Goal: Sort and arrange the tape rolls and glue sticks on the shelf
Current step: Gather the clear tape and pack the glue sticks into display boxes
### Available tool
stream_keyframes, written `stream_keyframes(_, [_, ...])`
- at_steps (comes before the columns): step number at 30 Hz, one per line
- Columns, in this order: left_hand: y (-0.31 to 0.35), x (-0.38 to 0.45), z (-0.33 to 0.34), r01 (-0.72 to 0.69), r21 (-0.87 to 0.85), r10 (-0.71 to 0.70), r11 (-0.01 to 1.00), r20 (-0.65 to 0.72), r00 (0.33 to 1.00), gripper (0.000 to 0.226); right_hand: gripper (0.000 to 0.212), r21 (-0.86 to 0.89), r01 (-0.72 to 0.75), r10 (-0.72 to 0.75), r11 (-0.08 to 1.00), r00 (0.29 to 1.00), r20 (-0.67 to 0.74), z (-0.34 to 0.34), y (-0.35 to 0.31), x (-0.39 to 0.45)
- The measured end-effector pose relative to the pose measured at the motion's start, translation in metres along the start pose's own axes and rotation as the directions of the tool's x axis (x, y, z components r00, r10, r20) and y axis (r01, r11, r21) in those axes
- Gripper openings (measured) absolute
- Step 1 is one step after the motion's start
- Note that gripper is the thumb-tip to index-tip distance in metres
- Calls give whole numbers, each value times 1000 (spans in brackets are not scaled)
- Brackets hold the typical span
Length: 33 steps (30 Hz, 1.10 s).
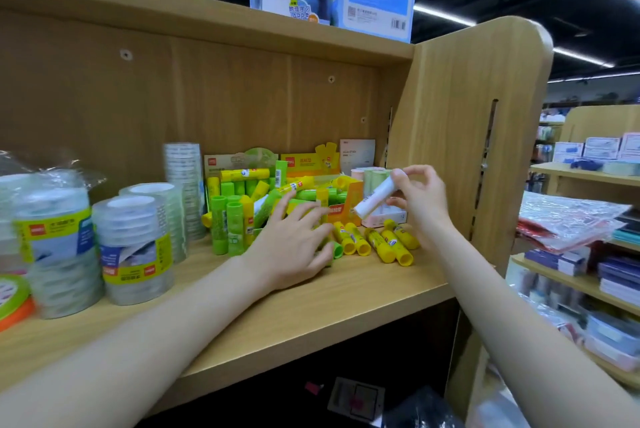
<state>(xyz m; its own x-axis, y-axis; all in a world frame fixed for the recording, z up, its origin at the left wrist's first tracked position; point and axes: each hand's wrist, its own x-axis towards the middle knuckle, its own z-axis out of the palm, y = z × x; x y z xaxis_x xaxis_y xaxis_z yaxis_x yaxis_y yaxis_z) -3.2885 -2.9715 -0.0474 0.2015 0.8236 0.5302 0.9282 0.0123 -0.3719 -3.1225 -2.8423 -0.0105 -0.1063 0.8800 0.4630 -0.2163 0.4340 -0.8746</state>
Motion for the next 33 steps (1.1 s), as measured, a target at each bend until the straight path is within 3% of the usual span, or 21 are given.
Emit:
stream_keyframes(4, [2, 13, 7, -69, -154, 84, 986, 97, 992, 77, 5, -293, 273, -310, 916, 947, -87, -12, 6, 19])
stream_keyframes(8, [-1, 17, 9, -66, -218, 92, 974, 112, 989, 82, 10, -523, 429, -483, 737, 875, 38, -10, 13, 39])
stream_keyframes(19, [-2, 18, 14, -26, -234, 47, 972, 84, 995, 86, 20, -750, 441, -350, 493, 890, 293, 10, 39, 54])
stream_keyframes(25, [-1, 16, 12, 33, -203, -22, 979, 59, 998, 86, 46, -773, 402, -171, 490, 914, 368, 11, 38, 43])
stream_keyframes(33, [-1, 15, 12, 38, -190, -30, 981, 44, 999, 85, 39, -809, 392, -238, 438, 918, 316, 5, 38, 44])
